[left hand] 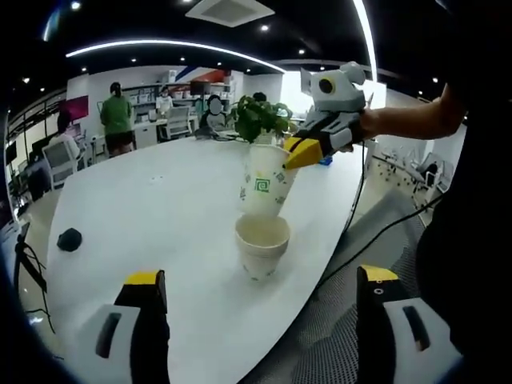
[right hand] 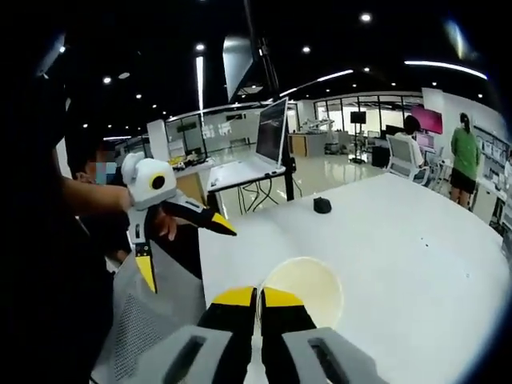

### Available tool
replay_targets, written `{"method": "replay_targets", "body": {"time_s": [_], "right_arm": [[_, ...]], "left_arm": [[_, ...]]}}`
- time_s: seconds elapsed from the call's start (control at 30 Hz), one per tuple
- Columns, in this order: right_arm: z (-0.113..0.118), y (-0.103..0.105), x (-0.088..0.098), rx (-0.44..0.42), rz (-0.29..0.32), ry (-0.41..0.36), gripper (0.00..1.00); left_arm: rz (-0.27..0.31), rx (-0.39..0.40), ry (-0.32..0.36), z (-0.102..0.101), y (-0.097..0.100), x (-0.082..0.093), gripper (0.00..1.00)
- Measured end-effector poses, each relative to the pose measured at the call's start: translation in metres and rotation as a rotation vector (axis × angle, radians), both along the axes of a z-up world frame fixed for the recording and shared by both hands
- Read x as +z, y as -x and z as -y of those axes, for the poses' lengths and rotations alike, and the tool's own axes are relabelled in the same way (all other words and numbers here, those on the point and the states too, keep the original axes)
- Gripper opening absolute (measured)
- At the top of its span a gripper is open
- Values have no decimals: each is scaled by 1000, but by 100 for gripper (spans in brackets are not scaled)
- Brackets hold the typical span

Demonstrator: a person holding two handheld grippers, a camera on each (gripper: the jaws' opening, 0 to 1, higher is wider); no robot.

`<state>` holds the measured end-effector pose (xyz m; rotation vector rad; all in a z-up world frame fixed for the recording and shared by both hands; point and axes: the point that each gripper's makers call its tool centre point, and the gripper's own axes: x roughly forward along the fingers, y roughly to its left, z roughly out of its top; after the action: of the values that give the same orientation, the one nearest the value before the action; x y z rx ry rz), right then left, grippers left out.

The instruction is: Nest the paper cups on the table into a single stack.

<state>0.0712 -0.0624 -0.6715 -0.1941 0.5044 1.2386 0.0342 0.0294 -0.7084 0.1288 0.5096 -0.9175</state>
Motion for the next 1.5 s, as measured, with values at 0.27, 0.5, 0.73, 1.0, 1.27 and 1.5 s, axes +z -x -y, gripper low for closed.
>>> {"method": "replay_targets", "body": {"time_s": [0.27,0.5,0.73,1.0,1.27,1.5], "right_arm": [[-5,9,-13,49,17,63,0],[-12,13,-25,79,30,119,0],[-25,18,-31,101,22,138,0],[-30,21,-42,116,1,156,0],[-33,25,-57,129,-33,170,2],[-35,24,-66,121,-72,162,2]], "left_arm": [[-6,-7,-14,1,3,-4,98],[-12,-10,-23,-1,3,-7,97],[-16,-3,-25,-4,3,-9,96],[-23,-3,-31,-6,5,-12,95],[-30,-6,-34,-4,7,-14,95],[-34,-7,-36,-5,9,-13,94]]}}
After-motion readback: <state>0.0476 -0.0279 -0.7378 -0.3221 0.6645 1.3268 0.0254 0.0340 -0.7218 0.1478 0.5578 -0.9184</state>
